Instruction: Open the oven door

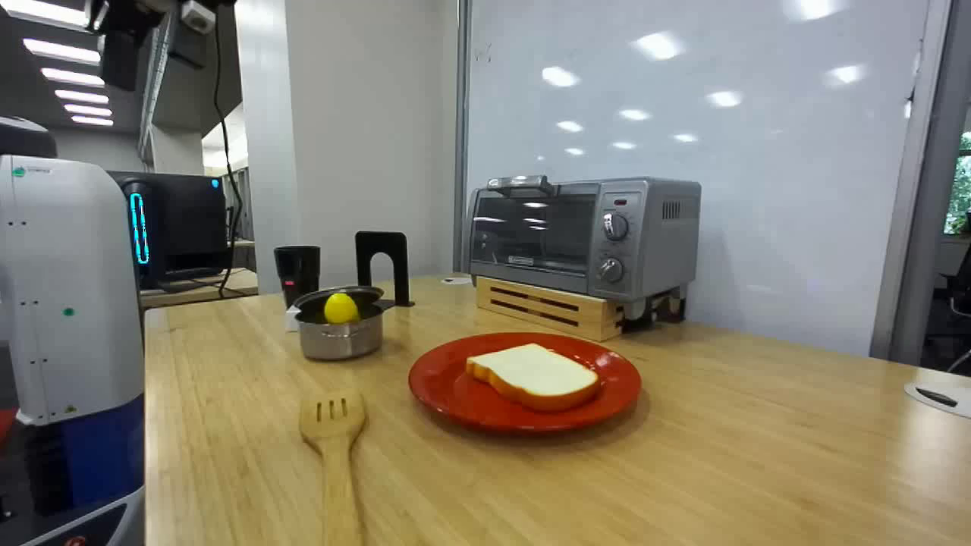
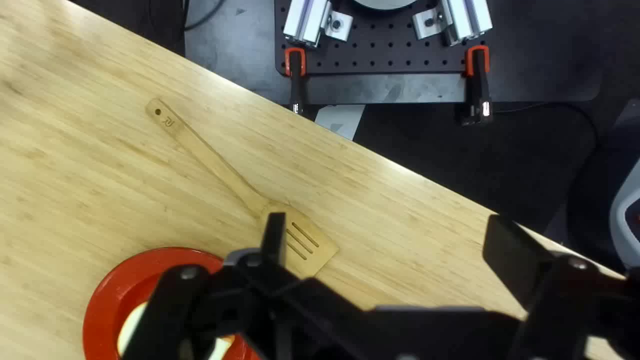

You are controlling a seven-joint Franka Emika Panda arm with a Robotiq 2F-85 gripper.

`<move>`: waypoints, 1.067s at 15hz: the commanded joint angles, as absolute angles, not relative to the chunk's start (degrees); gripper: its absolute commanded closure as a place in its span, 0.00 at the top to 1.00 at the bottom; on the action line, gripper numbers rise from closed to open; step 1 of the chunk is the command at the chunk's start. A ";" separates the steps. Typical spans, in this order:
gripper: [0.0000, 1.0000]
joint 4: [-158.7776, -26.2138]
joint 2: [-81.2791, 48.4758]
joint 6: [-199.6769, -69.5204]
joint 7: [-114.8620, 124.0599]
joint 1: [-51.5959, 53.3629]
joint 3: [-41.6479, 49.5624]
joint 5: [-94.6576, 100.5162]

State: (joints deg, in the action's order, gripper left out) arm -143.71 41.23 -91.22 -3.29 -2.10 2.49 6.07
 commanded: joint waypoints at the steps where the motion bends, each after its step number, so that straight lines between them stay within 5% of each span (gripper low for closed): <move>1: 1.00 -143.62 41.20 -91.12 -3.19 -1.91 2.62 6.12; 16: 1.00 -140.15 30.81 -101.52 -11.72 -2.24 8.24 9.16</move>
State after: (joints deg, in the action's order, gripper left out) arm -143.19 35.97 -97.54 -6.50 -2.13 6.48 7.62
